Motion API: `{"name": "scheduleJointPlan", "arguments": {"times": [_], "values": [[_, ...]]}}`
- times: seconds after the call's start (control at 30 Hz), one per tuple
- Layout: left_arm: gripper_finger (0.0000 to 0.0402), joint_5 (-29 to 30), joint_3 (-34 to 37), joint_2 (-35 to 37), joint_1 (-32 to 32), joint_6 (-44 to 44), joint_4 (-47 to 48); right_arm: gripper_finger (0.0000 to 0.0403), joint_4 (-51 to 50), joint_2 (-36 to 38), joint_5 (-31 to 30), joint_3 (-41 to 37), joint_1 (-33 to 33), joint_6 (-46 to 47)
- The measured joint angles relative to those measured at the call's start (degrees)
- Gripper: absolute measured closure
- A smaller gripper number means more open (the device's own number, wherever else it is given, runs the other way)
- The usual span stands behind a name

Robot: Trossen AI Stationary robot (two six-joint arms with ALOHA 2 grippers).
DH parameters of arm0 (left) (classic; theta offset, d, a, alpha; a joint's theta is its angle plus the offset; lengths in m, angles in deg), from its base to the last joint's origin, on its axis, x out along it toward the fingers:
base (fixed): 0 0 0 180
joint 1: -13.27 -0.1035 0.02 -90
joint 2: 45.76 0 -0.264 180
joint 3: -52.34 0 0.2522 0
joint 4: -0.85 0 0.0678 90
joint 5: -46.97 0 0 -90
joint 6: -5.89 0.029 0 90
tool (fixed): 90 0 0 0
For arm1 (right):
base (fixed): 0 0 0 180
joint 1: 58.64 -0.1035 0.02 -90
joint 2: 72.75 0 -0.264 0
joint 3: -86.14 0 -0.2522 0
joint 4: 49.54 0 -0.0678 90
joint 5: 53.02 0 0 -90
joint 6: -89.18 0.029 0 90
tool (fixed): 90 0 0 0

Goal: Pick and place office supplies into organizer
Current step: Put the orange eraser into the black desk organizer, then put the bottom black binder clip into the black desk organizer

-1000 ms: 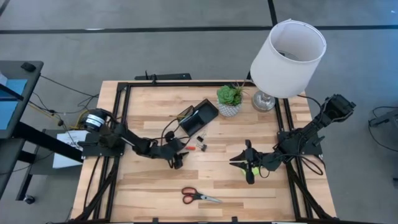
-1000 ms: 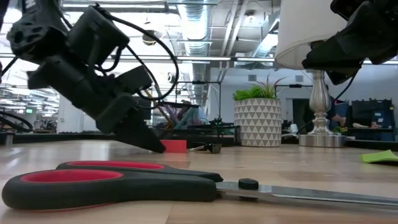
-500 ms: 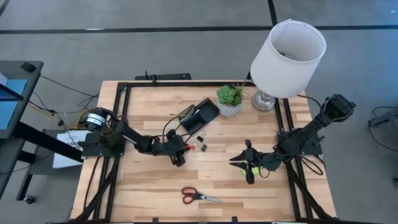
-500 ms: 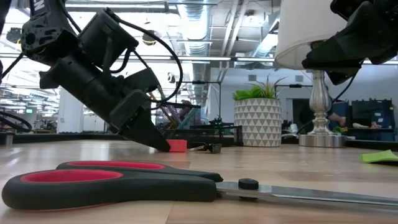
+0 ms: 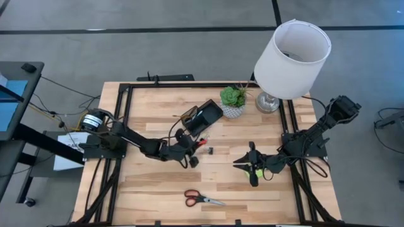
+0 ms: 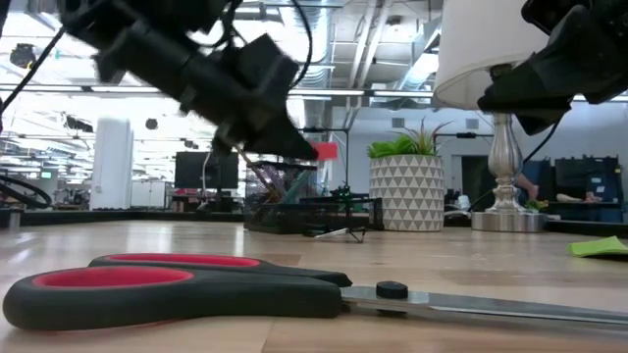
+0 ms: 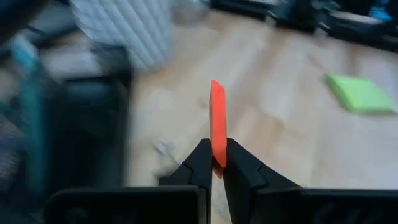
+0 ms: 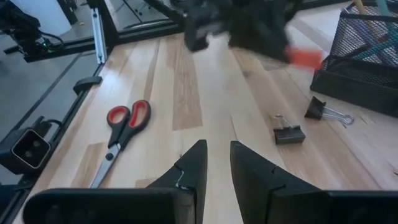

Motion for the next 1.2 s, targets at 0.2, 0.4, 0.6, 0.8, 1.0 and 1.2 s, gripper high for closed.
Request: {"name": "scheduleJointPlan", "arguments": {"times": [0.2, 0.4, 0.6, 0.8, 1.0, 1.2], "values": [[0.0395, 8.2, -8.2, 0.7, -2.6, 3.8, 16.4, 0.0338, -1.3, 0.0, 0.0, 0.0, 0.0, 0.0], [0.0393, 9.1, -12.4, 0.6, -6.2, -3.7, 30.9, 0.0338, -2.5, 0.0, 0.0, 0.0, 0.0, 0.0], [0.0387, 1.0, -12.6, 0.6, -7.8, -4.3, 31.3, 0.0338, -2.7, 0.0, 0.0, 0.0, 0.0, 0.0], [0.036, 0.2, -12.6, 0.6, -9.1, -4.4, 31.7, 0.0338, -2.7, 0.0, 0.0, 0.0, 0.0, 0.0], [0.0338, -0.6, -12.6, 0.6, -11.3, -5.9, 31.7, 0.0338, -2.7, 0.0, 0.0, 0.0, 0.0, 0.0], [0.0306, 1.2, -12.6, 0.6, -11.6, -6.5, 32.0, 0.0338, -2.7, 0.0, 0.0, 0.0, 0.0, 0.0]]}}
